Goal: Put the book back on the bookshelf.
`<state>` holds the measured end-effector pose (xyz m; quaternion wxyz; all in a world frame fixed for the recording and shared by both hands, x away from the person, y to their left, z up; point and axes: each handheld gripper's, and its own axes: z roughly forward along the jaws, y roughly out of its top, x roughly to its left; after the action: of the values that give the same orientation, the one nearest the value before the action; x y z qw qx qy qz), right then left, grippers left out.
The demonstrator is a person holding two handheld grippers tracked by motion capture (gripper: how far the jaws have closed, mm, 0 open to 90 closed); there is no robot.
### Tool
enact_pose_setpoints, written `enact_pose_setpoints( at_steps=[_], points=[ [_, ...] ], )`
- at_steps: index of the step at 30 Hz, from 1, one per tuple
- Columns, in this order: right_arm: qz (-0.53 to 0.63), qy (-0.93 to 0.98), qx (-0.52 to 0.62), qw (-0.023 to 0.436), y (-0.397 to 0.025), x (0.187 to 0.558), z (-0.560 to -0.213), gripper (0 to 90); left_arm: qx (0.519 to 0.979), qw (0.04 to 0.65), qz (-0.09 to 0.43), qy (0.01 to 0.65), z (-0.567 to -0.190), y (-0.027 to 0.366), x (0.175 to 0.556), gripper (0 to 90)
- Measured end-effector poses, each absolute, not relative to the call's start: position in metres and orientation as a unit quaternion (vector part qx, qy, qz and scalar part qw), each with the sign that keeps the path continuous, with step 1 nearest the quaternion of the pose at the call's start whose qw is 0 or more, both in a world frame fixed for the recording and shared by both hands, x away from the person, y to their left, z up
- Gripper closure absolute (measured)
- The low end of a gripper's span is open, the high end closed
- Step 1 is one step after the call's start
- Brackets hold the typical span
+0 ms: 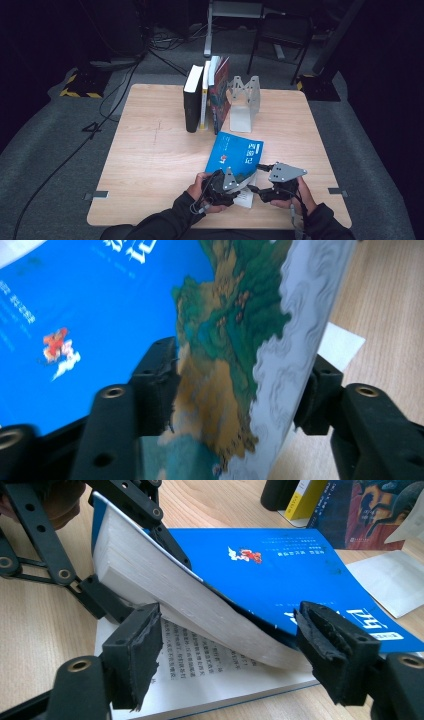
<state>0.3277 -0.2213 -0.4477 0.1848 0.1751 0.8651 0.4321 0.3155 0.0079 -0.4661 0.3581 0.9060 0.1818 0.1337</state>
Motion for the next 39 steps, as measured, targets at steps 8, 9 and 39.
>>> enact_pose_setpoints(
  at_steps=[8,9,39],
  points=[
    [0.435,0.866,0.172,0.174,-0.228,0.331,-0.450,28.4,0.901,0.376,0.151,0.154,-0.458,0.017,0.314,73.0],
    [0.429,0.870,0.168,0.179,-0.228,0.331,-0.451,28.4,0.901,0.378,0.149,0.152,-0.457,0.020,0.314,73.6],
    [0.394,0.895,0.077,0.195,-0.201,0.336,-0.460,62.8,0.895,0.389,0.105,0.193,-0.466,0.120,0.310,49.9]
  ],
)
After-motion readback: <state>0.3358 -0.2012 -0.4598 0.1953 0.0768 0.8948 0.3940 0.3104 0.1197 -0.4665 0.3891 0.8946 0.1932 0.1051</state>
